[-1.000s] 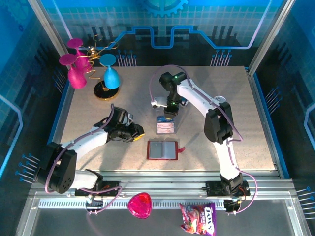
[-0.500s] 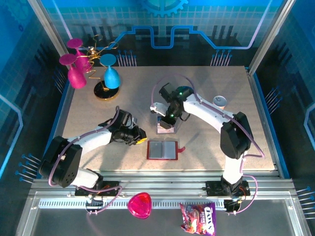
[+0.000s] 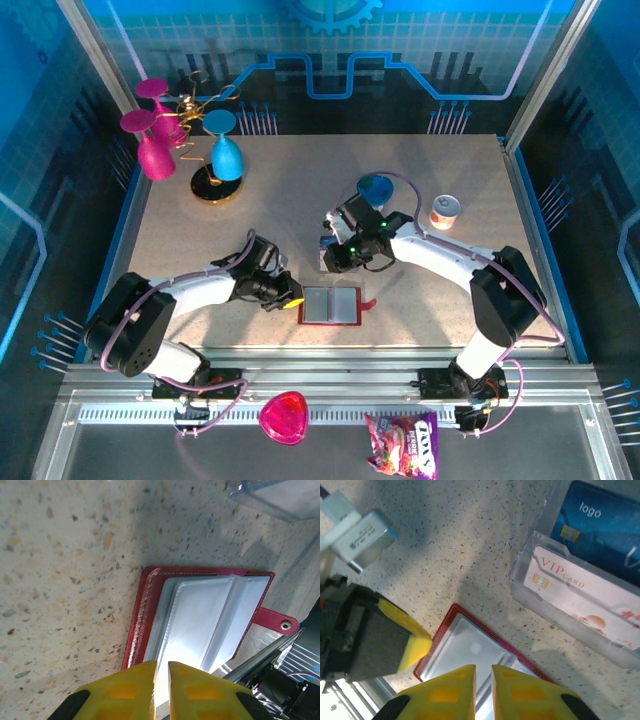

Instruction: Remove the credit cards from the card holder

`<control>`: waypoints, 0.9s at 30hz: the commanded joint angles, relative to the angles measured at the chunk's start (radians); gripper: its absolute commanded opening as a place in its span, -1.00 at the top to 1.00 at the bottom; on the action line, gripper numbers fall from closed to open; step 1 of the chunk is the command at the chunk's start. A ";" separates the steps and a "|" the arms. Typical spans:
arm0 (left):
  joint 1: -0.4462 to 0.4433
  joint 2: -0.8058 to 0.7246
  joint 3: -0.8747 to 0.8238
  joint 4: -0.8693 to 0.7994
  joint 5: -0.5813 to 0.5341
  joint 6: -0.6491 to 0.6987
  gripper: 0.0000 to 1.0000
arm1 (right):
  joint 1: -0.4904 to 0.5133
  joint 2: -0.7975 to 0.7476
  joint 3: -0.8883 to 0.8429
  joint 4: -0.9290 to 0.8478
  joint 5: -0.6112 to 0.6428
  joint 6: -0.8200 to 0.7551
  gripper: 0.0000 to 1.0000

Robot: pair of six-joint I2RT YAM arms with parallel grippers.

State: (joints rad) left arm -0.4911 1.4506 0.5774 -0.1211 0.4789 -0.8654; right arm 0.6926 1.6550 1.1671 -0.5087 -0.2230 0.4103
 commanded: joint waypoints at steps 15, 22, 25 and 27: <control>-0.032 0.029 -0.059 0.020 0.003 -0.026 0.82 | 0.094 0.080 -0.107 0.157 -0.170 0.323 0.65; -0.033 0.035 -0.068 0.017 0.004 -0.025 0.82 | 0.127 0.119 -0.111 0.171 -0.171 0.370 0.55; -0.033 0.033 -0.070 0.013 0.002 -0.022 0.82 | 0.134 0.129 -0.119 0.176 -0.168 0.387 0.52; -0.032 0.036 -0.070 0.014 0.002 -0.020 0.82 | 0.140 0.134 -0.124 0.179 -0.170 0.396 0.50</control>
State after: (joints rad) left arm -0.5137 1.4700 0.5262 -0.0948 0.4797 -0.8883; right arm 0.8154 1.7695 1.0576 -0.3412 -0.3786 0.7712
